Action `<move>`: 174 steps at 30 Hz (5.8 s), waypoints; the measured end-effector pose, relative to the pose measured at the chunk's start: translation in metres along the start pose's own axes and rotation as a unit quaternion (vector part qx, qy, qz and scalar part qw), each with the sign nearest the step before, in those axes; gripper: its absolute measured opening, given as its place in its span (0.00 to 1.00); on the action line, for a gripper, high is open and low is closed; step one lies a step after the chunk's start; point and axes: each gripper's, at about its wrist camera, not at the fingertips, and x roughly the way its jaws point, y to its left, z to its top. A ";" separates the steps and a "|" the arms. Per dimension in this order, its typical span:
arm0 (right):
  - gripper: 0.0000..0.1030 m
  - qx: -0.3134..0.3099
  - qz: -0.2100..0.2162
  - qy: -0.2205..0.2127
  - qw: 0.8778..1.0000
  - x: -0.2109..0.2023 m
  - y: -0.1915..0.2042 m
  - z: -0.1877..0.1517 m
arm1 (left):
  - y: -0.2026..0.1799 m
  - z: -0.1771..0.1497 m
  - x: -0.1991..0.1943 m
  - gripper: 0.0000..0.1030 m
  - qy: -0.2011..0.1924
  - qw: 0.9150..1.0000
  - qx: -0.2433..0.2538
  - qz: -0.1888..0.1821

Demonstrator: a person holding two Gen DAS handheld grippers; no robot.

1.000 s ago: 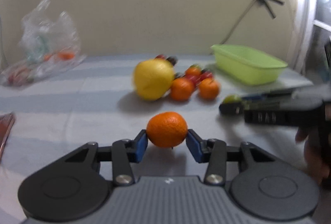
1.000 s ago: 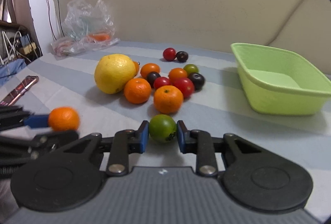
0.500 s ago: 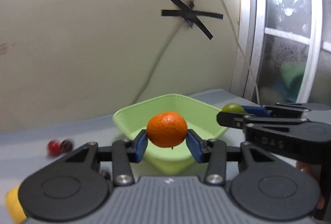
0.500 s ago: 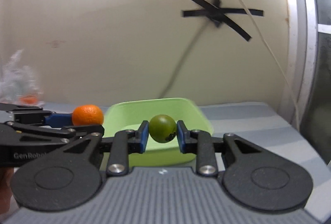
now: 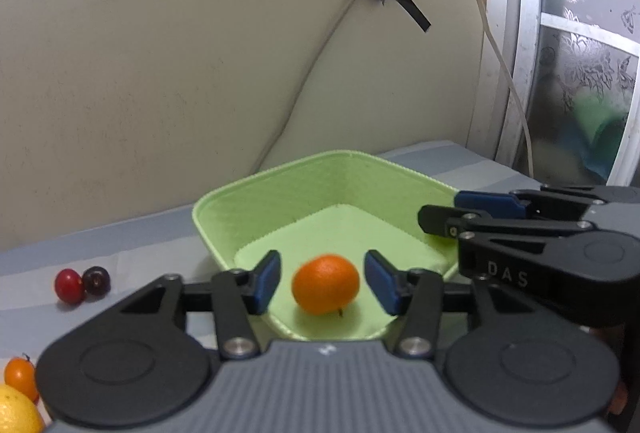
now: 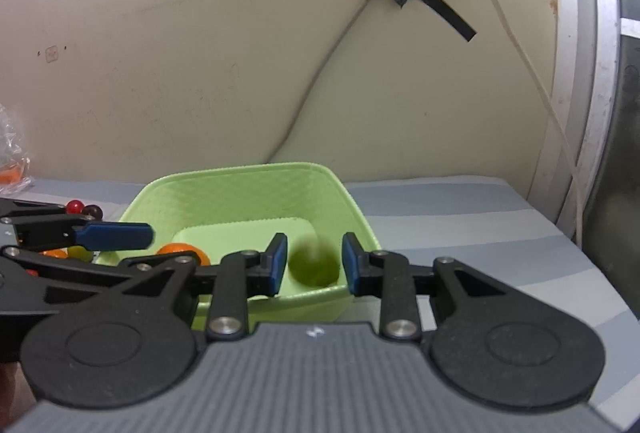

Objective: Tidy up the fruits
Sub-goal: 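Lower both fruits into the green basket and open both grippers, then move both open grippers back toward the fruit pile, then grasp a second tangerine with the left gripper while the right gripper grasps a red cherry tomato, then carry both fruits over the green basket and open both grippers, then grasp a dark cherry tomato with the right gripper while the left gripper reaches a red one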

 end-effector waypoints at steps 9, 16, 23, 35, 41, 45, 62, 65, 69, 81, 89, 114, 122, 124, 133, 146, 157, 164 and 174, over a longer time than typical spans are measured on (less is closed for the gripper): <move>0.34 0.034 0.031 -0.032 0.998 -0.053 0.008 -0.003 | 0.040 -0.016 -0.102 0.61 -0.061 0.994 -0.075 -0.044; 0.34 0.035 0.137 0.003 0.990 -0.087 0.060 -0.034 | 0.125 -0.098 -0.203 0.61 -0.071 0.984 -0.158 0.050; 0.35 -0.016 0.183 0.037 0.982 -0.070 0.126 -0.039 | 0.184 -0.153 -0.234 0.61 -0.054 0.962 -0.248 0.097; 0.39 -0.176 0.195 0.020 0.965 -0.054 0.199 -0.025 | 0.187 -0.168 -0.225 0.61 -0.068 0.961 -0.259 0.064; 0.39 -0.197 0.187 0.022 0.962 -0.046 0.203 -0.026 | 0.186 -0.167 -0.221 0.61 -0.063 0.963 -0.258 0.048; 0.39 -0.116 0.163 0.029 0.979 -0.036 0.165 -0.013 | 0.170 -0.158 -0.218 0.60 -0.061 0.970 -0.234 0.023; 0.39 0.052 0.191 0.084 0.977 -0.018 0.101 0.011 | 0.047 -0.086 -0.099 0.56 -0.032 0.997 0.055 0.048; 0.39 0.055 0.186 0.073 0.978 -0.023 0.094 0.010 | 0.057 -0.087 -0.090 0.44 -0.001 0.999 0.027 0.046; 0.39 0.042 0.192 0.070 0.978 -0.023 0.098 0.008 | 0.057 -0.094 -0.091 0.37 0.012 0.998 0.029 0.060; 0.39 -0.006 0.220 0.120 0.968 -0.001 0.136 -0.009 | 0.055 -0.128 -0.155 0.34 0.014 0.999 0.027 0.022; 0.31 -0.025 0.196 0.126 0.972 0.009 0.142 -0.014 | 0.055 -0.120 -0.142 0.38 0.014 0.999 0.020 0.030; 0.31 0.049 0.143 0.009 0.988 -0.057 0.028 -0.008 | 0.044 -0.045 -0.107 0.35 -0.021 1.000 0.010 -0.005; 0.31 0.033 0.056 0.013 0.998 0.006 0.000 0.002 | 0.034 0.019 -0.025 0.35 -0.002 0.999 0.000 -0.040; 0.32 0.039 0.058 0.018 0.997 0.014 -0.005 0.000 | 0.033 0.027 -0.003 0.36 0.012 0.999 -0.005 -0.044; 0.43 0.044 0.049 -0.004 0.998 0.013 -0.015 -0.004 | 0.023 0.019 0.032 0.44 0.044 0.998 -0.004 -0.039; 0.42 0.036 0.205 0.020 0.978 -0.018 0.039 0.064 | 0.163 0.037 -0.112 0.46 0.008 0.998 -0.054 -0.015; 0.42 -0.129 0.217 0.211 0.944 0.105 0.188 0.091 | 0.267 0.000 -0.012 0.47 0.143 0.961 -0.203 -0.122; 0.43 -0.218 0.222 0.211 0.927 0.115 0.219 0.075 | 0.277 -0.001 0.014 0.52 0.136 0.957 -0.222 -0.124; 0.43 -0.287 0.218 0.216 0.907 0.147 0.244 0.066 | 0.276 -0.007 0.035 0.55 0.147 0.951 -0.238 -0.129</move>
